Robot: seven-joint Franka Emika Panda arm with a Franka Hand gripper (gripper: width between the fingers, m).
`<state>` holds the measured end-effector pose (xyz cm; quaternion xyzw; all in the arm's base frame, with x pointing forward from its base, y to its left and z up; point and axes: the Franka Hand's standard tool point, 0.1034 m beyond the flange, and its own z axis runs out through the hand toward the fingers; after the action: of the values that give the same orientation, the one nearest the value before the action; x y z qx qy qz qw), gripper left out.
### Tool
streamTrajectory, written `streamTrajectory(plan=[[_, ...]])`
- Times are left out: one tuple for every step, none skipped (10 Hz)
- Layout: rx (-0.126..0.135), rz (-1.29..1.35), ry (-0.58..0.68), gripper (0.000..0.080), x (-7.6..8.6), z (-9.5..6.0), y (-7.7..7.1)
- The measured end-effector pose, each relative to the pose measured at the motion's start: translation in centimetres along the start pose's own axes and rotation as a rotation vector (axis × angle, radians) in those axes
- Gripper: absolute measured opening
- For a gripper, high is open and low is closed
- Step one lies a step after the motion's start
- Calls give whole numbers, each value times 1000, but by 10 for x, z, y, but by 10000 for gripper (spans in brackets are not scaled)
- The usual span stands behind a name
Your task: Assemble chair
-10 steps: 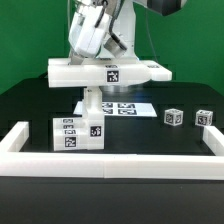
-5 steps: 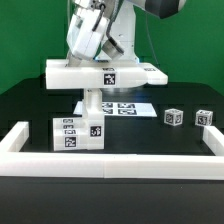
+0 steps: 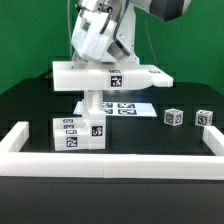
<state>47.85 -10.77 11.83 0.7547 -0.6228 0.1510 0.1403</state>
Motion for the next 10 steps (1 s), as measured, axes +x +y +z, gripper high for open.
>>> streamTrajectory(plan=[[2,-2,5,291,1,0,0],[10,-7,20,291,2,1,-1],[5,-12,26,291,4,3,0],[0,-15,31,291,5,4,2],[-1,-17,34,291,5,5,2],[-4,-20,39,291,4,7,3],[-11,-23,49,291,4,9,4],[-12,-26,51,291,4,9,4],[-12,-27,51,291,4,9,4],[-12,-27,51,401,4,9,4]])
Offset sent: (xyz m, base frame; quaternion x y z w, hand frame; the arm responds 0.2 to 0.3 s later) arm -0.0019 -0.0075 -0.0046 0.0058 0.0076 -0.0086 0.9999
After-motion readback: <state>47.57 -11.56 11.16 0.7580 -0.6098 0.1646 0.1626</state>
